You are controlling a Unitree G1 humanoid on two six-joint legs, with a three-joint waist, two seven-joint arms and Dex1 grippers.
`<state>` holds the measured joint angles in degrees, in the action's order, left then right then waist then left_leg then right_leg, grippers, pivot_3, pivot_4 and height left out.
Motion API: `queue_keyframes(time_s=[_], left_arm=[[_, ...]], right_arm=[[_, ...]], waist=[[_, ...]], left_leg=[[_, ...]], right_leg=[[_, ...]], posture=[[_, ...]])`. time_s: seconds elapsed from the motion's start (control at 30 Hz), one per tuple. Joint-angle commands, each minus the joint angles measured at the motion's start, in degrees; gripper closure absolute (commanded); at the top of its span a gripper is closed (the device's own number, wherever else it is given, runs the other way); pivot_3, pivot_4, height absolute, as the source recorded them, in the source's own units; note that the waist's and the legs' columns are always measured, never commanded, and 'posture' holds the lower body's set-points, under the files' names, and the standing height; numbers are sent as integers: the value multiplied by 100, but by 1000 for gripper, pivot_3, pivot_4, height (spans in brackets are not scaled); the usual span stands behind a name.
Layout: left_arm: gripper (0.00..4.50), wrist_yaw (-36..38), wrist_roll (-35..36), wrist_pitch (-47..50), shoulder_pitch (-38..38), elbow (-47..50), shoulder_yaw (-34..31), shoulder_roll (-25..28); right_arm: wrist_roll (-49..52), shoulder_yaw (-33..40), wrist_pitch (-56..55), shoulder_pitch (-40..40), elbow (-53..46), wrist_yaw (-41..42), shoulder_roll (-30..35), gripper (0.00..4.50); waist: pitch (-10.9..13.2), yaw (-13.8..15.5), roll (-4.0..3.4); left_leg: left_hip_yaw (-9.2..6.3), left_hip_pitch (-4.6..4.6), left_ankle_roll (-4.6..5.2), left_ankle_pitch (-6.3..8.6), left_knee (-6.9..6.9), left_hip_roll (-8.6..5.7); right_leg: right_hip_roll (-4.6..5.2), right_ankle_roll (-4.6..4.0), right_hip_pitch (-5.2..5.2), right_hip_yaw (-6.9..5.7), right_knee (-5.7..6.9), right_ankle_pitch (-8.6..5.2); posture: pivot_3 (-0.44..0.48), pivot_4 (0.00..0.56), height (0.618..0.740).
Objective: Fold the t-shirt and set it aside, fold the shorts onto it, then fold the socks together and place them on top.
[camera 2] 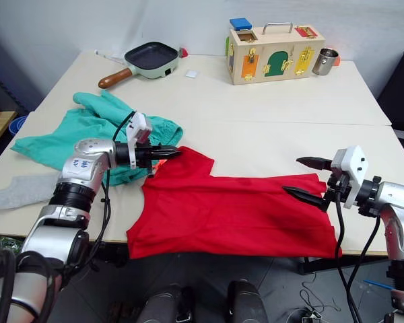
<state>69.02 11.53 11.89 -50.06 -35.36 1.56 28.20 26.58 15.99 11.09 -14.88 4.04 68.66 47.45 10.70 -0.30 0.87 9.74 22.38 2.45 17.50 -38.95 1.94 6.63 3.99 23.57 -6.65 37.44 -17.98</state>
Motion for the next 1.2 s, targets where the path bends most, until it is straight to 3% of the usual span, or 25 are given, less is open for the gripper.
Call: queue_keyframes(time_s=[0.03, 0.43, 1.2], left_arm=[[4477, 363, 260, -214, 174, 602, -103, 154], [4477, 1196, 788, -616, 1578, 2456, -135, 717], [4477, 1219, 834, -912, 3233, 3626, -25, 1221]], right_arm=[[90, 79, -92, -44, -71, 22, 29, 0], [-15, 143, -178, 185, 243, 86, 75, 0], [-79, 380, -374, 487, 782, 133, 332, 0]], waist=[[0, 5, 0], [0, 14, 0], [0, 5, -1]], left_leg=[[0, 0, 0, 0, 0, 0], [-2, 0, 4, 3, -2, 1], [-6, -3, 4, 8, 3, 7]], right_leg=[[0, 0, 1, 0, -1, 0], [2, 0, -4, 0, -3, 0], [6, -2, -4, 0, -8, -1]], posture=[[0, 150, 740], [0, 150, 740], [0, 150, 740]])
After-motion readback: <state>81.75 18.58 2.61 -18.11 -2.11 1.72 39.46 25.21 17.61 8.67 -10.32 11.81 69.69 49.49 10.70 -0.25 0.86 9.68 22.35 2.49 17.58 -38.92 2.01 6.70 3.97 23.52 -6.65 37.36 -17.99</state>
